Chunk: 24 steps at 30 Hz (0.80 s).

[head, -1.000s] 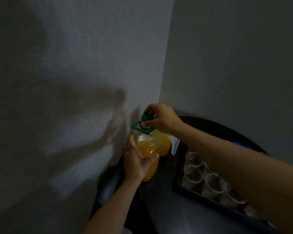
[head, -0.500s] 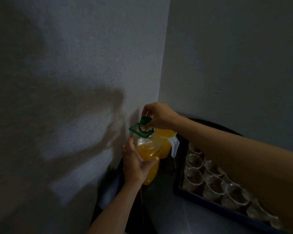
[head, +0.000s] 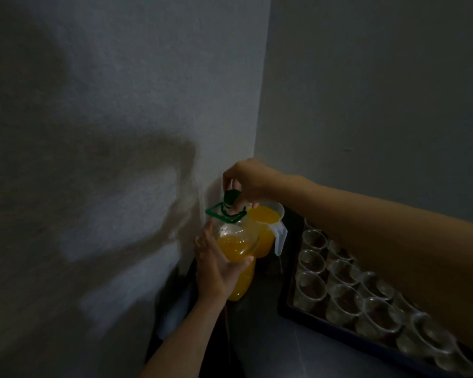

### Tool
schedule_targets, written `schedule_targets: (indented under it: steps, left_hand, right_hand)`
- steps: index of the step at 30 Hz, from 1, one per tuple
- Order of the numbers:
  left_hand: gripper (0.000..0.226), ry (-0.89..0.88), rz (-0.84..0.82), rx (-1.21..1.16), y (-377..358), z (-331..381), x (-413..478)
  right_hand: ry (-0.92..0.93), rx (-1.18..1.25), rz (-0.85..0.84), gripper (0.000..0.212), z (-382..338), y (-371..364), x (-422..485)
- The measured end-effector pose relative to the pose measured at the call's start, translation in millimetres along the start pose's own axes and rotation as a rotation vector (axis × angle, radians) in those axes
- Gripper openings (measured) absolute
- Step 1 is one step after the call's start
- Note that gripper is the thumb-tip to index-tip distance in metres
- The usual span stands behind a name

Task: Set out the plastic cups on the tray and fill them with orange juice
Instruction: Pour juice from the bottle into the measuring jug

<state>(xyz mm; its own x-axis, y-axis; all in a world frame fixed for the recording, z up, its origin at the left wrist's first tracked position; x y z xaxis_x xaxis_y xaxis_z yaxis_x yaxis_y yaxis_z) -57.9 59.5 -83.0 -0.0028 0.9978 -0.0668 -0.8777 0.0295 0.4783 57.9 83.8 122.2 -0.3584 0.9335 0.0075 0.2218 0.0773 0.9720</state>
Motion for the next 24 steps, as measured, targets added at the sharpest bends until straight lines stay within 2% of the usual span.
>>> schedule_targets:
  steps: [6,14,17,24]
  left_hand:
    - [0.133,0.016,-0.013,0.022,2.0,4.1,-2.9]
    - [0.130,0.011,-0.010,-0.005,2.9,5.2,-3.6]
    - [0.130,0.036,-0.025,0.004,3.9,6.6,-5.3]
    - [0.124,0.038,-0.045,-0.001,9.1,13.1,-8.9]
  right_hand:
    - [-0.051,-0.066,0.078,0.051,0.3,-5.6,2.3]
    - [0.044,-0.092,-0.073,0.047,-4.7,3.7,-1.0]
    - [0.000,-0.041,-0.035,0.051,-1.6,-0.2,3.3]
    - [-0.067,-0.058,0.026,0.044,-1.7,-7.2,10.6]
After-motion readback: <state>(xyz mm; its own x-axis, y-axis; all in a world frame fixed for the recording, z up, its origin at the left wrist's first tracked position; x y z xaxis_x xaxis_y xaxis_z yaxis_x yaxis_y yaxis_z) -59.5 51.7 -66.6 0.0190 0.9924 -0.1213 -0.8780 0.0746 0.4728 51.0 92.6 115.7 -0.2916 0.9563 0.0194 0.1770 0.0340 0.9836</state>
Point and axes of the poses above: each hand's wrist, its own x-axis towards the middle knuckle, its own y-axis out of the back of the hand, z = x × y, the point moved 2 cm from there along x, towards the middle knuckle, and after that the axes turned 13 degrees about y, right-handed, at the moved point
